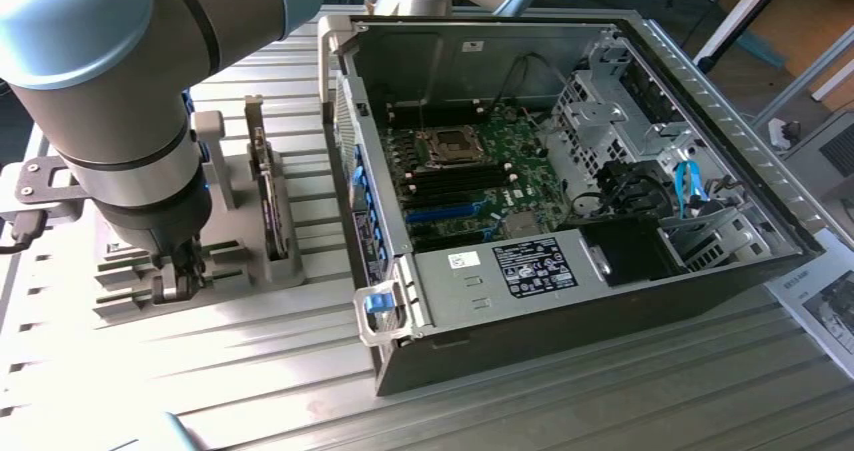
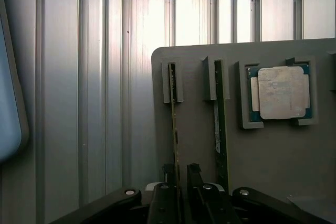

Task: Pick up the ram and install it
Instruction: 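Pick up the ram and move it above insertion slot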

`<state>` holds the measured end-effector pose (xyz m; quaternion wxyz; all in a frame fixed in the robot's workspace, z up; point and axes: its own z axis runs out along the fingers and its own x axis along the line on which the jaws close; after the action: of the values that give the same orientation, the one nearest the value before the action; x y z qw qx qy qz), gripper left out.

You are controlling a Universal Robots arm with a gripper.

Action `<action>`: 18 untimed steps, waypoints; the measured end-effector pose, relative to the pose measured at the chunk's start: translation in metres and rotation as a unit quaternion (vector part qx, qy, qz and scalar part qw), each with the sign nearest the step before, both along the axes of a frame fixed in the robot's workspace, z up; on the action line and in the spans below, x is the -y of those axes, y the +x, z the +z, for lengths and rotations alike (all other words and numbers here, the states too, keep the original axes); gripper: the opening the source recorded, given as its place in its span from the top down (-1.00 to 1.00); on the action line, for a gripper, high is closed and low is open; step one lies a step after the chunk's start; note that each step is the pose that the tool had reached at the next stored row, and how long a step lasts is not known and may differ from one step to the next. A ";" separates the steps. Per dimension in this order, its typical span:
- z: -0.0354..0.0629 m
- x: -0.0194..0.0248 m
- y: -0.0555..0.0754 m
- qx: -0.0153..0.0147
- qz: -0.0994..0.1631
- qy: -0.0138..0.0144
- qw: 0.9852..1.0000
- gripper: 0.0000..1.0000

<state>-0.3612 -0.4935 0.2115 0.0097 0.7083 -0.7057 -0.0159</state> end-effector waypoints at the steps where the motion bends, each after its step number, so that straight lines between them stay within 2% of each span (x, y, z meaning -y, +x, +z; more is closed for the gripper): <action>1: 0.0000 0.0000 0.000 0.000 0.000 0.000 1.000 0.55; 5: 0.0000 0.0000 0.000 0.000 0.000 0.000 1.000 0.55; 6: 0.0000 0.0000 0.000 0.000 0.000 0.000 1.000 0.58; 7: 0.0000 0.0000 0.000 0.000 0.000 0.000 1.000 0.71; 9: 0.0000 0.0000 0.000 0.000 0.000 0.000 1.000 0.76; 18: 0.0000 0.0000 0.000 0.000 0.000 0.000 1.000 0.76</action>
<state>-0.3612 -0.4935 0.2115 0.0097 0.7083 -0.7057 -0.0159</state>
